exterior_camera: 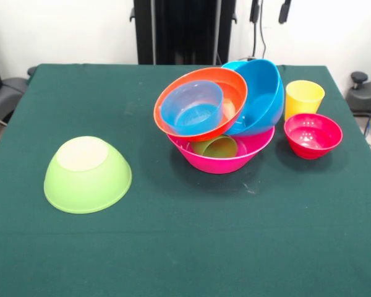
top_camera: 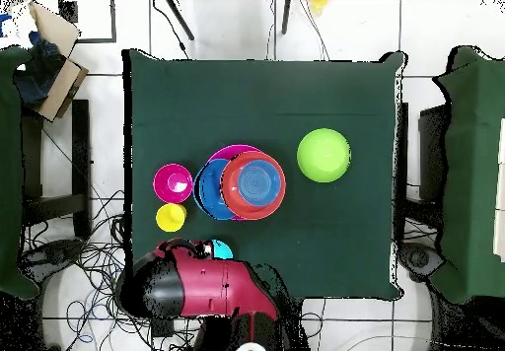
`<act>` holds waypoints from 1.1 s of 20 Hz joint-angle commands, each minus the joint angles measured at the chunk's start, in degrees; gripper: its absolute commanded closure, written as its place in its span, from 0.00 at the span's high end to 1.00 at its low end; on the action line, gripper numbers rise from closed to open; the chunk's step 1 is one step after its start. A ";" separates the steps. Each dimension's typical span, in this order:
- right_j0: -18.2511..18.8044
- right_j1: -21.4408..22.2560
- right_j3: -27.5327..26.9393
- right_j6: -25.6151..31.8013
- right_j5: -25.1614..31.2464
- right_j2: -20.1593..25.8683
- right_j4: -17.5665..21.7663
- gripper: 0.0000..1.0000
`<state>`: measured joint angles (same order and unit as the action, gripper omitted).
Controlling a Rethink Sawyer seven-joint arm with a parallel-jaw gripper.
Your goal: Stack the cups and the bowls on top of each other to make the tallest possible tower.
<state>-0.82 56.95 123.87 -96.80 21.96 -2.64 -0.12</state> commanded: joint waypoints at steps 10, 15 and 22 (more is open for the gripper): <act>0.38 -11.48 -5.47 -7.89 -6.86 1.15 1.34 1.00; -1.10 -10.81 -5.03 -9.39 -5.69 0.85 -0.06 1.00; -3.34 -4.57 -3.56 -9.86 1.33 -0.53 -1.38 1.00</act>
<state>-2.54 49.48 121.56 -96.81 18.08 -4.05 -0.17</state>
